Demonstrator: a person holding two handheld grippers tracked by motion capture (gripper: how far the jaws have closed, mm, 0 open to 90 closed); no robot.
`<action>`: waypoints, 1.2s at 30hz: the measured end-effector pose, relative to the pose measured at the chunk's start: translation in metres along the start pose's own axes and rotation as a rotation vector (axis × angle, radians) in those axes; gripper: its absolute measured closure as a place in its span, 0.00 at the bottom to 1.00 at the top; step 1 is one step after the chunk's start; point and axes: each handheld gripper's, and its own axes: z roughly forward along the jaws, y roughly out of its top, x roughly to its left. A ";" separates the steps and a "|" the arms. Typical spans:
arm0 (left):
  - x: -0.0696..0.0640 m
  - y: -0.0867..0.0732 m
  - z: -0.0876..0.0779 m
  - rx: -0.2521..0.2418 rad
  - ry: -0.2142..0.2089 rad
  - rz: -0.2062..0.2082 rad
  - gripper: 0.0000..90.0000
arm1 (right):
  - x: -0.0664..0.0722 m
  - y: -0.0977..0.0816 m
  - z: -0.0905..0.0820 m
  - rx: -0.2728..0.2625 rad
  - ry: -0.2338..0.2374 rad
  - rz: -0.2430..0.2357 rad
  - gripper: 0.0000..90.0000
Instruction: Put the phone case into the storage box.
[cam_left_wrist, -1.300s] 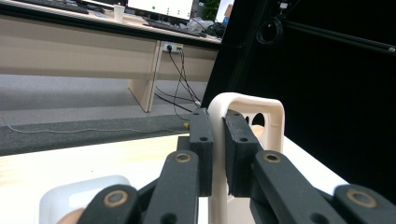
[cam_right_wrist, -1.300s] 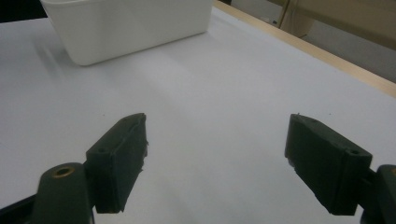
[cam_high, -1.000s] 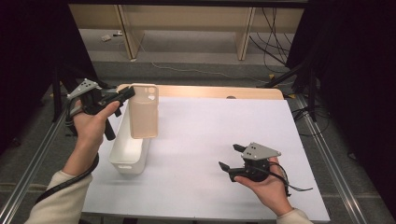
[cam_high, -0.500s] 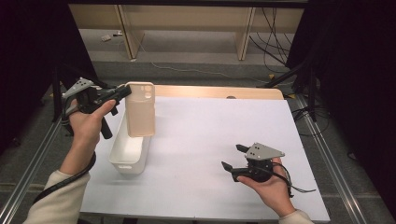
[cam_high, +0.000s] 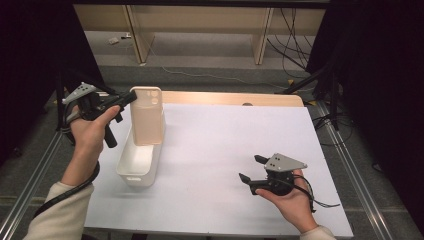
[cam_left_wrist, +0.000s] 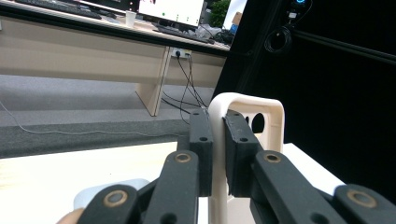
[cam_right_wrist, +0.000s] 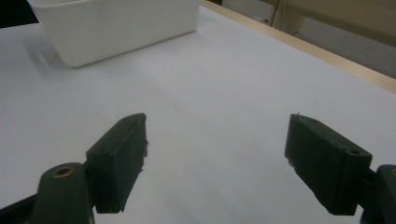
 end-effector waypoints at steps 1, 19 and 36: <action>0.000 0.000 0.000 0.000 0.001 0.000 0.92 | 0.000 0.000 0.000 0.001 0.000 0.001 0.25; 0.013 0.000 0.001 0.000 0.012 0.014 0.92 | -0.003 -0.003 -0.003 0.000 -0.001 0.015 0.25; 0.024 -0.002 0.005 -0.006 -0.002 0.028 0.92 | -0.004 -0.005 -0.008 -0.010 -0.016 0.027 0.25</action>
